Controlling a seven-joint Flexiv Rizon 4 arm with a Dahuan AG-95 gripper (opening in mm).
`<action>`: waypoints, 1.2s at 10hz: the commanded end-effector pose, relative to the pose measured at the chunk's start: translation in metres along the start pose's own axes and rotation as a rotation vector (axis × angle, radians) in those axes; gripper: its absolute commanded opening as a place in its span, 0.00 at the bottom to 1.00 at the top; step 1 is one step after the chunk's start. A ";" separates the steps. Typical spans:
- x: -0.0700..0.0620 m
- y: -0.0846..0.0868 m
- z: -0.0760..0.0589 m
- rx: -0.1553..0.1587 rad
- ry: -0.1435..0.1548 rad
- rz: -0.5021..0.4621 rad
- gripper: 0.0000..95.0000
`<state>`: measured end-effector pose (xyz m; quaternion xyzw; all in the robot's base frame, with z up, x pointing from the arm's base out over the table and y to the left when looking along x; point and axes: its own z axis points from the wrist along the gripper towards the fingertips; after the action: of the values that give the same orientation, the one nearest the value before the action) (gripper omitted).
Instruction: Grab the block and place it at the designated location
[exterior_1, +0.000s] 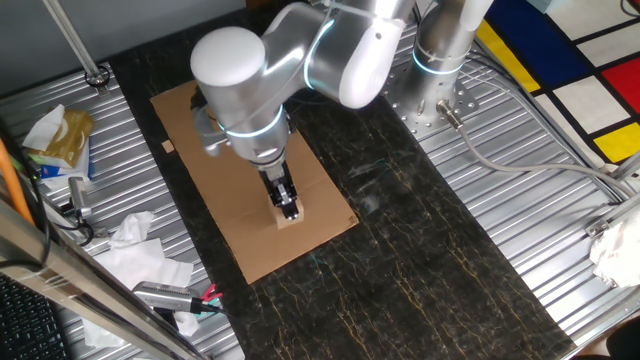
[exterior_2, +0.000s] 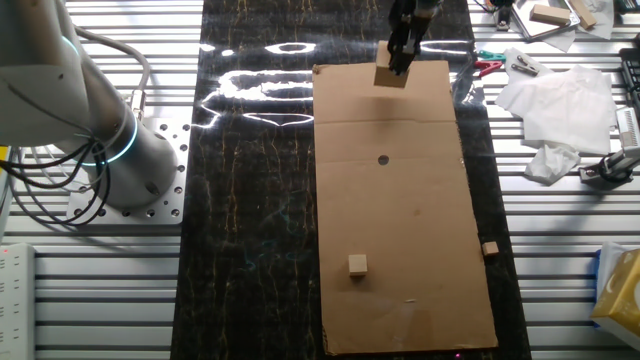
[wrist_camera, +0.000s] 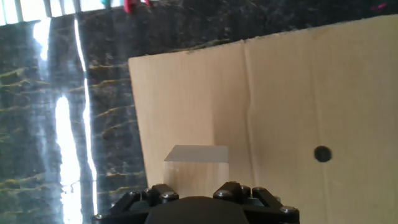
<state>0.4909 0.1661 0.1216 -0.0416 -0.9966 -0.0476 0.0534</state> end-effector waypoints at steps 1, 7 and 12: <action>0.002 -0.007 0.000 0.001 -0.006 -0.004 0.00; 0.003 -0.033 -0.002 0.000 -0.014 -0.040 0.00; -0.001 -0.048 -0.006 -0.001 -0.020 -0.064 0.00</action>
<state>0.4883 0.1171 0.1233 -0.0096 -0.9978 -0.0495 0.0423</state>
